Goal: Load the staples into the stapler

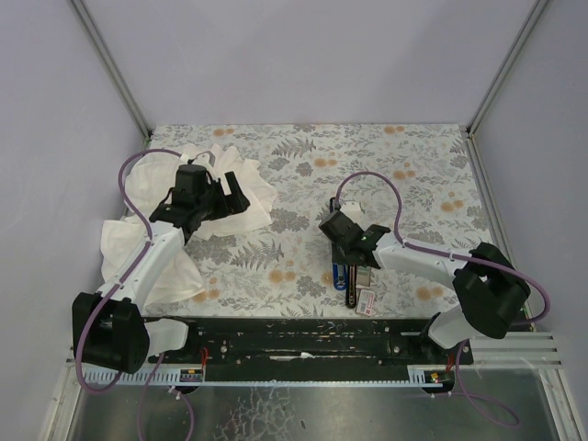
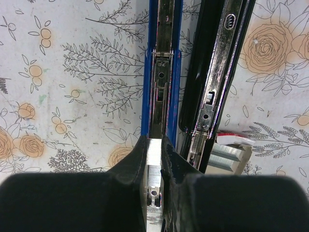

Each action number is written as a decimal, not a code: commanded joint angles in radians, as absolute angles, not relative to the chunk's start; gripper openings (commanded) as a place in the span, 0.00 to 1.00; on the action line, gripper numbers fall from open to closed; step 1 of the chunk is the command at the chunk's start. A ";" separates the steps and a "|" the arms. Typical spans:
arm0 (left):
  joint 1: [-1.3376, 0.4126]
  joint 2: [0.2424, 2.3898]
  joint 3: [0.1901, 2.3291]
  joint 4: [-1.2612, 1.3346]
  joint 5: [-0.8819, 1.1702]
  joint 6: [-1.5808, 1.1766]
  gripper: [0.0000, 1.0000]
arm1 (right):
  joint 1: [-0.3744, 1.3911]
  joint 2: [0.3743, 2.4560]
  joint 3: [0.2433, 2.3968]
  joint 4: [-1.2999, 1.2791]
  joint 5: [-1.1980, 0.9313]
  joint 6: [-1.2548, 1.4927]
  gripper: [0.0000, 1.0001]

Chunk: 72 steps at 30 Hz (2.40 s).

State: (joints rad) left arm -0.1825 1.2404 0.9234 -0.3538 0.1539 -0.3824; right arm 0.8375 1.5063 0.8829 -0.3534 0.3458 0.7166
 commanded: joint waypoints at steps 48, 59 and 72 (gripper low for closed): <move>-0.173 1.254 0.919 -0.324 0.158 -0.358 0.87 | 0.818 1.594 0.963 -0.368 0.434 0.670 0.09; -0.173 1.254 0.919 -0.324 0.157 -0.358 0.87 | 0.811 1.607 0.966 -0.366 0.404 0.670 0.21; -0.173 1.247 0.905 -0.309 0.169 -0.364 0.86 | 0.744 1.363 0.970 -0.449 0.313 0.590 0.56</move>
State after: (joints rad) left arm -0.1822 1.2484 0.9226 -0.3531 0.1543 -0.3820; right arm 0.7986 1.5082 0.9455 -0.4076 0.3492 0.6411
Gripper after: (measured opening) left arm 0.864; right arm 0.555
